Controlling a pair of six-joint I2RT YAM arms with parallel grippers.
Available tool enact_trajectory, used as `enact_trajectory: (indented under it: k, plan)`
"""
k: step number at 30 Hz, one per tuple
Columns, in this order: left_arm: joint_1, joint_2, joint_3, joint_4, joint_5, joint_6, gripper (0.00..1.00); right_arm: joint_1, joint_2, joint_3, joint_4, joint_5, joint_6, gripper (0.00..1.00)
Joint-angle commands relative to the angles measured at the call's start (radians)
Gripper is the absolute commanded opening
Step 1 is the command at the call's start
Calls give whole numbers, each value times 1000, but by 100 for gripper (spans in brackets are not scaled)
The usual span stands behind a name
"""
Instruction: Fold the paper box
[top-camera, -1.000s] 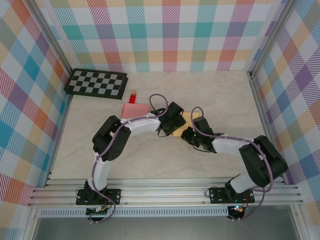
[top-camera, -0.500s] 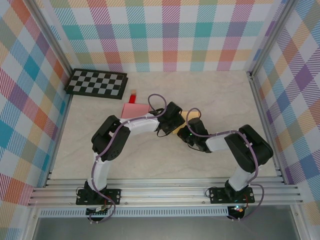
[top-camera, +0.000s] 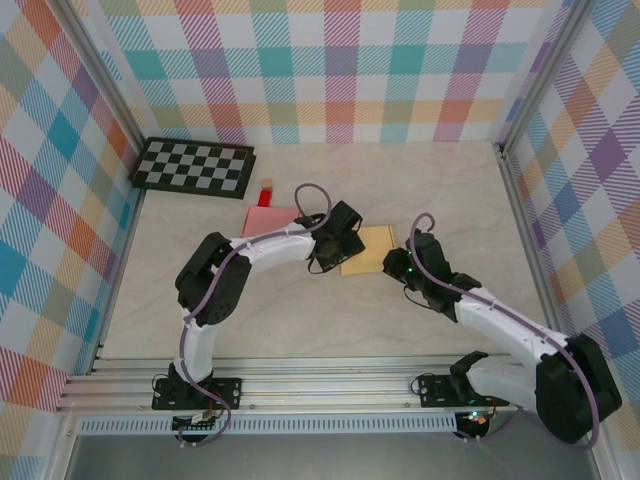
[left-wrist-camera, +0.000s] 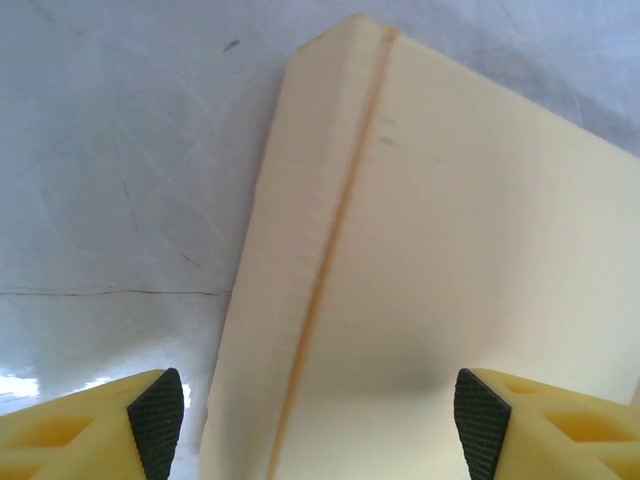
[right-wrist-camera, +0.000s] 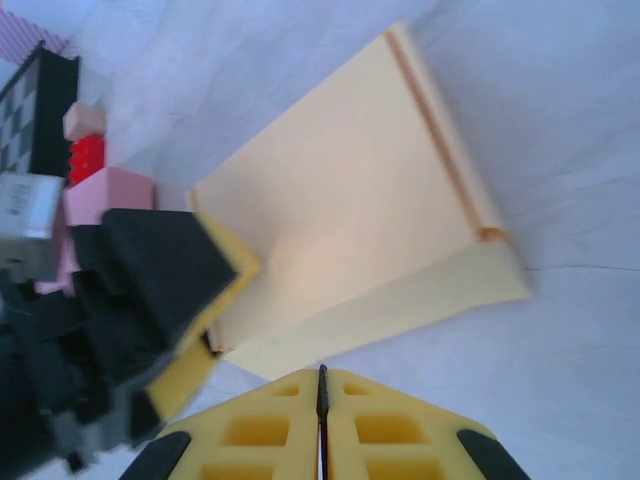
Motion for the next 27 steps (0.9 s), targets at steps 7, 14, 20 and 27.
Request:
enact_trajectory:
  k: [7, 14, 20, 27]
  plan:
    - [132, 44, 333, -19, 237, 584, 74, -55, -56, -52, -147, -53, -69, 11]
    - [172, 418, 825, -196, 497, 872, 72, -113, 121, -67, 69, -182, 4, 10]
    - [174, 607, 1021, -199, 614, 833, 65, -193, 266, -78, 225, -269, 39, 9]
    - [141, 570, 884, -136, 649, 776, 62, -244, 397, -63, 334, -343, 40, 9]
